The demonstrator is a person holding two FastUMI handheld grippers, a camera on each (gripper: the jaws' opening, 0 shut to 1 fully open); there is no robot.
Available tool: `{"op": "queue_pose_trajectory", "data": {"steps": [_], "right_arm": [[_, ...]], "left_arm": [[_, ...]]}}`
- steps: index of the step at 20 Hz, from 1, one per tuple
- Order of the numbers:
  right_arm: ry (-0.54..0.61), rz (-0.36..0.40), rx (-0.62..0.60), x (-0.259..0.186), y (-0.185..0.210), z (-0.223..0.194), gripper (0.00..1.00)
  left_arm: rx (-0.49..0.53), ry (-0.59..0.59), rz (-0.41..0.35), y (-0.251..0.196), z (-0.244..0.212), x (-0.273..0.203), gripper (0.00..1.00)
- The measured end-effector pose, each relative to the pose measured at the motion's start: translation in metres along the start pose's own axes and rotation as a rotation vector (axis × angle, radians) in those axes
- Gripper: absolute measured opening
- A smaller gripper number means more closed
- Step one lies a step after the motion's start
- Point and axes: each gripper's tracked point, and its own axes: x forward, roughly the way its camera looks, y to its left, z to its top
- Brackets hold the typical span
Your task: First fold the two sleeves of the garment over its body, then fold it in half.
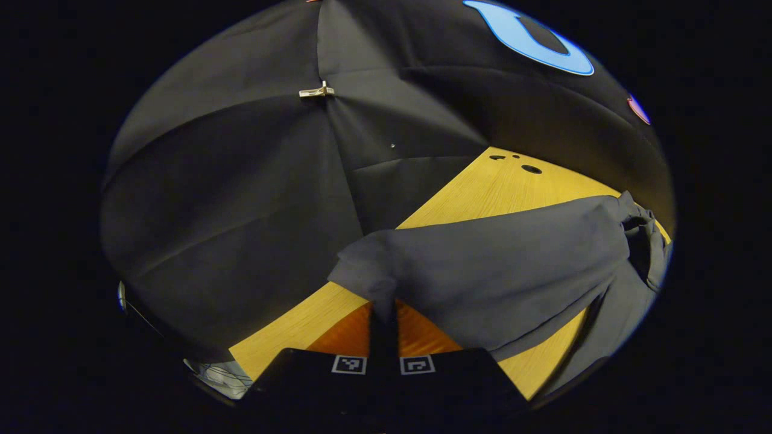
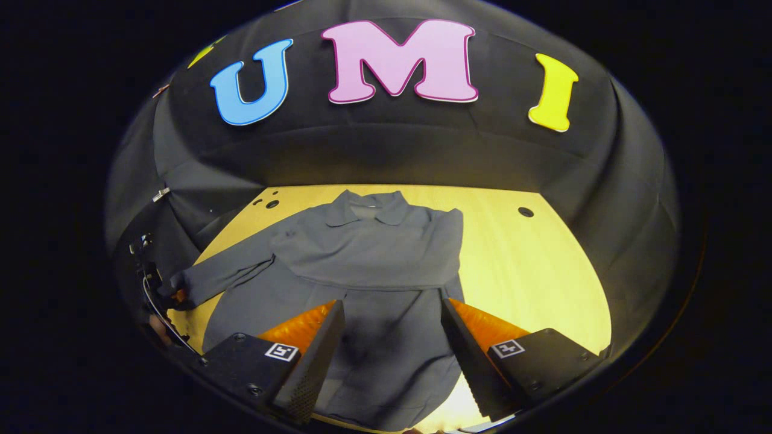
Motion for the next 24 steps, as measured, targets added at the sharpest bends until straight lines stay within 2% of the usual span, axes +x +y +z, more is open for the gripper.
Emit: {"op": "queue_pose_trajectory", "data": {"steps": [2,6,12,18,24], "right_arm": [[0.007,0.008,0.04,-0.003,0.003,-0.005,0.99],[-0.001,-0.038,0.009,-0.01,-0.013,-0.007,0.99],[-0.005,-0.083,0.066,-0.018,-0.029,-0.013,0.99],[0.026,-0.127,0.112,-0.032,-0.047,-0.039,0.99],[0.024,-0.166,0.169,-0.044,-0.064,-0.051,0.99]], "left_arm": [[-0.005,0.021,-0.011,-0.001,0.004,-0.001,0.06],[-0.01,0.02,-0.024,-0.005,0.017,-0.009,0.06],[-0.027,-0.075,-0.11,-0.031,0.085,-0.042,0.05],[0.021,-0.198,-0.289,-0.12,0.162,-0.083,0.05],[0.041,-0.223,-0.503,-0.24,0.189,-0.129,0.05]]}}
